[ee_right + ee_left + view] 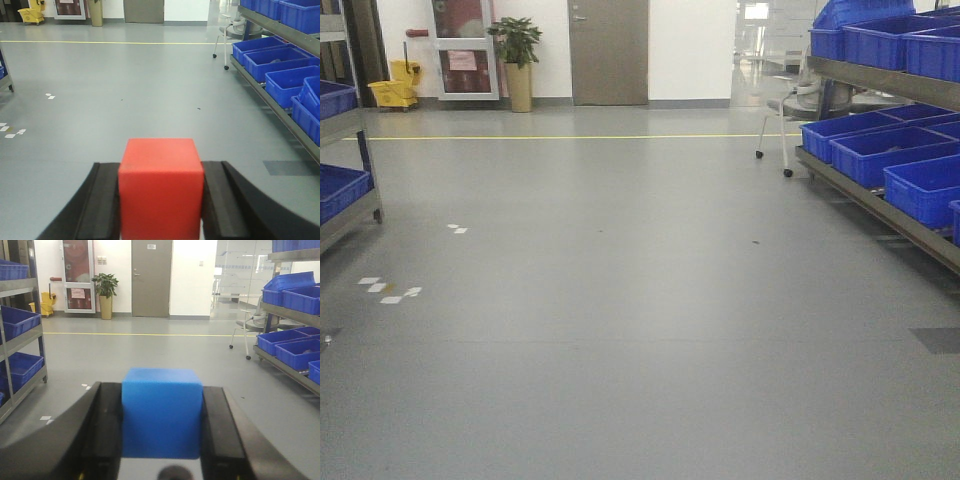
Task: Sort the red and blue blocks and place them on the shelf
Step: 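Drive the base along the aisle between the bin shelves, then turn the base toward the shelf of blue bins and approach it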
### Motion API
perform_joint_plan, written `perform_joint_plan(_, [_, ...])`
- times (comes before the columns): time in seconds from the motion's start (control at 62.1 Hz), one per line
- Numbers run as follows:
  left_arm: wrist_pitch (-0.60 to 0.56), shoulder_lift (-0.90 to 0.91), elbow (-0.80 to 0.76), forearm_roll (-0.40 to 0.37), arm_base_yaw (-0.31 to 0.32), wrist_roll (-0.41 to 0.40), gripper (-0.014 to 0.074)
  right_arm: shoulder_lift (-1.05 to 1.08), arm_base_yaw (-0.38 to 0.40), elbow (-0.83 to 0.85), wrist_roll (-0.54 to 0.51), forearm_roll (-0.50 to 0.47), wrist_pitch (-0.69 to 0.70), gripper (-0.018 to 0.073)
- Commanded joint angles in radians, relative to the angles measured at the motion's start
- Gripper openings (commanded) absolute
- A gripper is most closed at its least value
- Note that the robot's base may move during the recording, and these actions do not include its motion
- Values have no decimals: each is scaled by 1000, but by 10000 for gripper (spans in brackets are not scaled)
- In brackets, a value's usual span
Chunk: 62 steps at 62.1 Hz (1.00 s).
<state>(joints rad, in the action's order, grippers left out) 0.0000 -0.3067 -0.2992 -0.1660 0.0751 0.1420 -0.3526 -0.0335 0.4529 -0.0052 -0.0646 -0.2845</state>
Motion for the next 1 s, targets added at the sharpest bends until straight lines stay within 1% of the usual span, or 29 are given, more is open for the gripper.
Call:
perform_joint_plan(0.0, [-83, -8, -30, -7, -1, 2, 125, -3, 4, 28, -11, -3, 88, 85])
perform_joint_plan(0.983, [-83, -8, -30, -7, -1, 2, 125, -3, 4, 28, -11, -3, 87, 85])
